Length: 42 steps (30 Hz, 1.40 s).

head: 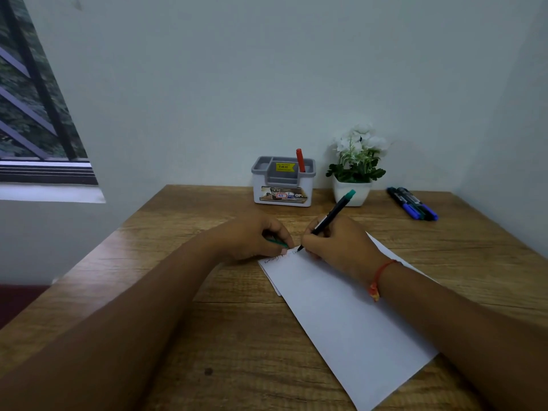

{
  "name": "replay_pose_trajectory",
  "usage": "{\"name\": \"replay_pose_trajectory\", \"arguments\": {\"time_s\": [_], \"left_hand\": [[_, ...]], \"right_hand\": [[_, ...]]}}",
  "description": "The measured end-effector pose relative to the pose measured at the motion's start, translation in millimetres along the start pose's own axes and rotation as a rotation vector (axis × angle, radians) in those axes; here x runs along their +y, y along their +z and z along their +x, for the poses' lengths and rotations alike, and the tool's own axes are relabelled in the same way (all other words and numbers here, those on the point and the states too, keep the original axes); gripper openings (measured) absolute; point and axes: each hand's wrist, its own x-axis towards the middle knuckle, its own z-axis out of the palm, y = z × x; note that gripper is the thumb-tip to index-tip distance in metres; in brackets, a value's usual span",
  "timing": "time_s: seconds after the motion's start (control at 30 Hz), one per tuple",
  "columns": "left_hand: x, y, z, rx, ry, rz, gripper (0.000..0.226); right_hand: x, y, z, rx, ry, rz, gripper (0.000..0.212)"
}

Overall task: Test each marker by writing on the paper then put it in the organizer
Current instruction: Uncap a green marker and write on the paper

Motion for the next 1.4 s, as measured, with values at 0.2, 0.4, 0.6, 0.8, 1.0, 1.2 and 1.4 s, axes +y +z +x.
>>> {"name": "replay_pose_trajectory", "arguments": {"time_s": [0.2,0.4,0.6,0.8,1.0,1.2,1.4], "left_hand": [[0,0,0,0.003,-0.009,0.004,0.021],[0,0,0,-0.001,-0.017,0.006,0.022],[0,0,0,-0.003,-0.021,0.004,0.022],[1,0,-1,-0.006,-0.023,-0.010,0.021],[0,0,1,-0.019,-0.029,0.004,0.021],[0,-1,1,-0.025,-0.024,0.015,0.020],[1,-1,-1,-0.010,-0.014,0.008,0.021]], "right_hand": [[3,-1,0,0.024,0.000,0.022,0.020],[1,-1,-1,0.023,-0.005,0.003,0.016],[2,0,1,0.022,0.007,0.010,0.012],[2,0,0,0.045,-0.016,-0.012,0.013],[3,0,4,0.043,0.032,0.011,0.025],[7,-11,6,0.060,0.104,0.111,0.020],[3,-10,1,-0.012,0.052,0.073,0.010]]}}
